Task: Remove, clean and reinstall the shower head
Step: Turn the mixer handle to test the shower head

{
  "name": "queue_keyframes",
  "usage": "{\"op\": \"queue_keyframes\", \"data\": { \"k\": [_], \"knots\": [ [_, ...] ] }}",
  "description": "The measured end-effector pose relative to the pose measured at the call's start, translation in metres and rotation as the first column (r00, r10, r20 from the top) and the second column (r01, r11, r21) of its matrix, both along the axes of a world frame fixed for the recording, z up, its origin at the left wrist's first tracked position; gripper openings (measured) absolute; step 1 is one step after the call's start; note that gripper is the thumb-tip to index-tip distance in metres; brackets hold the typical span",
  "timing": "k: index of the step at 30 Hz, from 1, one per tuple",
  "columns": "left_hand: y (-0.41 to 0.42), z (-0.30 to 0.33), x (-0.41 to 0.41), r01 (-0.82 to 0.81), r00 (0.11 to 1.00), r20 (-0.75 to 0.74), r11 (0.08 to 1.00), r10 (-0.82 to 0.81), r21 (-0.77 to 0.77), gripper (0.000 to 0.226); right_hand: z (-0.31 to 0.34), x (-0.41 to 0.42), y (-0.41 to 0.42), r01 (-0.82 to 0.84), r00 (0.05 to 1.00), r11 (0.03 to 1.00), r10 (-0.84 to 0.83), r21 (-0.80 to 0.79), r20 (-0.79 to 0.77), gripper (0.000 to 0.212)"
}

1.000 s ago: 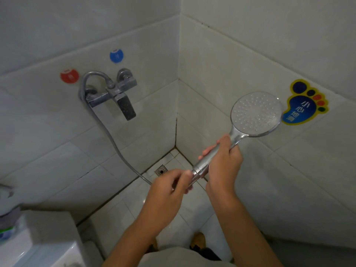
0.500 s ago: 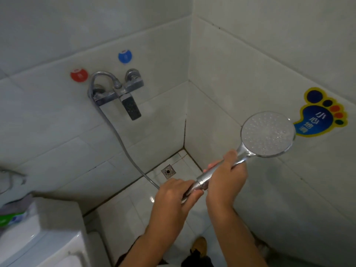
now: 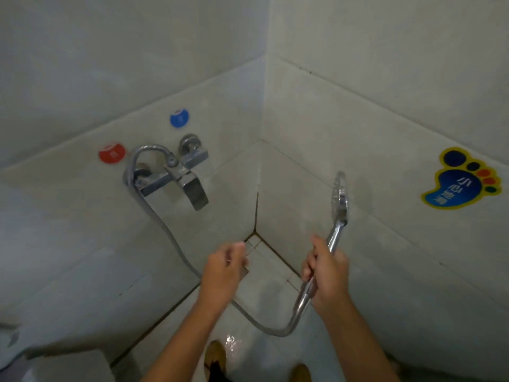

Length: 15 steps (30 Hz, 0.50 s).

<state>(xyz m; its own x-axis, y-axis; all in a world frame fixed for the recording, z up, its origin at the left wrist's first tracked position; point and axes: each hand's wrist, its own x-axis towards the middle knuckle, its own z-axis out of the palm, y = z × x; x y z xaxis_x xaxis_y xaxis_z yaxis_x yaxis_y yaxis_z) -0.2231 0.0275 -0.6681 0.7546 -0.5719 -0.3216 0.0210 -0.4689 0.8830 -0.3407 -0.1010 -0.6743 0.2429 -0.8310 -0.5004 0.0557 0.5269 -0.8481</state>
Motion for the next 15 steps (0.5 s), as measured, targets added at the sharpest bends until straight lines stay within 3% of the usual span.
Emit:
{"op": "queue_keyframes", "data": {
  "k": [2,4,6,7,9,15],
  "knots": [
    [0.002,-0.007,0.055,-0.150,0.988,0.036,0.987,0.148,0.059,0.027,-0.001,0.010,0.002,0.020,0.994,0.997,-0.028,-0.075,-0.103,0.036],
    [0.001,-0.018,0.104,-0.191,0.980,0.066,0.978,0.185,0.088,0.025,0.000,0.016,0.003,0.029,0.985,0.992,-0.049,-0.121,-0.168,0.035],
    [-0.002,-0.030,0.134,-0.179,0.980,0.116,0.969,0.160,0.172,0.046,0.002,0.020,0.003,0.039,0.977,0.989,-0.069,-0.146,-0.204,0.034],
    [-0.005,-0.037,0.144,-0.163,0.983,0.113,0.973,0.145,0.167,0.045,0.002,0.022,0.002,0.047,0.973,0.987,-0.080,-0.151,-0.216,0.034],
    [-0.011,-0.041,0.153,-0.116,0.990,0.091,0.990,0.109,0.078,0.021,0.003,0.026,0.000,0.067,0.968,0.986,-0.102,-0.156,-0.228,0.034],
    [-0.020,-0.059,0.176,-0.049,0.980,0.195,0.991,0.023,0.128,0.033,0.007,0.038,-0.006,0.115,0.967,0.982,-0.145,-0.152,-0.208,0.034]
  ]
}}
